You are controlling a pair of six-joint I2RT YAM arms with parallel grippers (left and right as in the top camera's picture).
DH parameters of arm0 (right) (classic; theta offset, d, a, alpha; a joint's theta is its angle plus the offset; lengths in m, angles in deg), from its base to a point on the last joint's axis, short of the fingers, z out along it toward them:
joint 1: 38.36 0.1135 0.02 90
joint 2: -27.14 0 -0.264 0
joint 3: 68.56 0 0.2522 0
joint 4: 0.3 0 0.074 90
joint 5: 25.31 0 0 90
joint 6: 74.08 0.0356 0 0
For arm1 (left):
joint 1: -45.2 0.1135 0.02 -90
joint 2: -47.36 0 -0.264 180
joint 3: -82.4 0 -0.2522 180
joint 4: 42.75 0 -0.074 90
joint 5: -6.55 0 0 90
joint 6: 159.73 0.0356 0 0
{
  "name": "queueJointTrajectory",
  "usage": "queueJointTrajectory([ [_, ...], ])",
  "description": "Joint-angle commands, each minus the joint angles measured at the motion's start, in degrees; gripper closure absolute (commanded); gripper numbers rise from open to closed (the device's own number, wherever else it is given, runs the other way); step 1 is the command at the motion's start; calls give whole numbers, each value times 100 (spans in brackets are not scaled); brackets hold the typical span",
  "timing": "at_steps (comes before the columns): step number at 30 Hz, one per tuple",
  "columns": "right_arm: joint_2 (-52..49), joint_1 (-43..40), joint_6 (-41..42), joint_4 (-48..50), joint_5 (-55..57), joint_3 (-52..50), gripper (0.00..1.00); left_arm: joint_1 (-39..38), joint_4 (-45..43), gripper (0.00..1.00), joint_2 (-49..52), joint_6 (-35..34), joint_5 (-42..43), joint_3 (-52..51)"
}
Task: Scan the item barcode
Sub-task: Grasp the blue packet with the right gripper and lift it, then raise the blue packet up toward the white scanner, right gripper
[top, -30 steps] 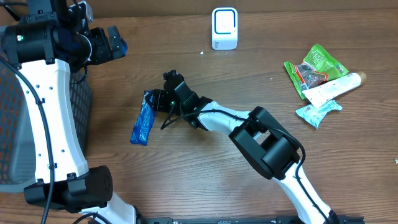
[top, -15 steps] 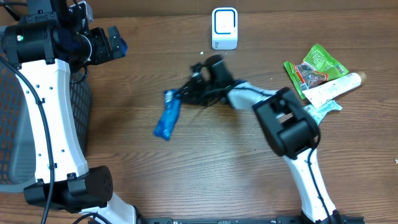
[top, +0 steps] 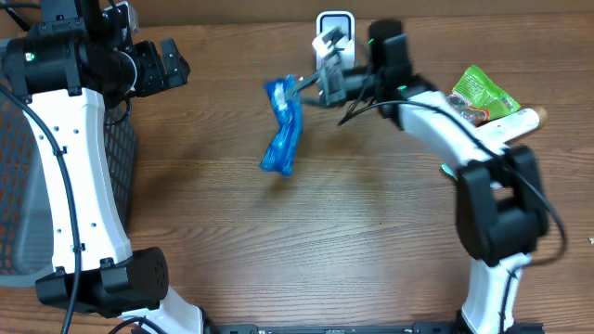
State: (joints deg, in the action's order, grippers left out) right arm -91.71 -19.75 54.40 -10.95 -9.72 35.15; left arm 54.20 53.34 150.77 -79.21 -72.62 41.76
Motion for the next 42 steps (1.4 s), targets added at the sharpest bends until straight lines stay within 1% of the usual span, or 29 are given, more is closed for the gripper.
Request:
queueJointTrajectory([
  [1, 341, -138, -776, -981, 1296, 17, 96, -39, -4, 0, 2, 46, -52, -4],
  [2, 367, -138, -1058, -1718, 2341, 17, 96, -39, -2, 0, 2, 44, -55, -4],
  [4, 367, -127, -1351, -2398, 3274, 17, 96, -39, -2, 0, 2, 46, -52, -4],
  [5, 367, -127, -1539, -2710, 3501, 17, 96, -39, -2, 0, 2, 46, -52, -4],
  [7, 407, -127, -1799, -2997, 3471, 17, 96, -39, -2, 0, 2, 44, -52, -4],
  [12, 708, -234, -1906, -2994, 2815, 17, 96, -39, -4, 0, 2, 46, -52, -4],
  [20, 1530, -614, -2109, -3526, 2776, 17, 96, -39, -2, 0, 2, 46, -52, -4],
  [26, 1982, -911, -2365, -3644, 2013, 17, 96, -39, -2, 0, 2, 46, -52, -4],
  [28, 2061, -1021, -2396, -3644, 1705, 17, 96, -39, -2, 0, 2, 46, -52, -4],
  [32, 2070, -1176, -2413, -3648, 1447, 17, 96, -39, -2, 0, 2, 46, -52, -4],
  [34, 2070, -1200, -2686, -3644, 1270, 17, 96, -39, -2, 0, 2, 44, -52, -4],
  [38, 2070, -1204, -2959, -3626, 1255, 17, 96, -39, -2, 0, 2, 44, -52, -4],
  [42, 2070, -1263, -3001, -3510, 1255, 17, 96, -39, -2, 0, 2, 44, -52, -4],
])
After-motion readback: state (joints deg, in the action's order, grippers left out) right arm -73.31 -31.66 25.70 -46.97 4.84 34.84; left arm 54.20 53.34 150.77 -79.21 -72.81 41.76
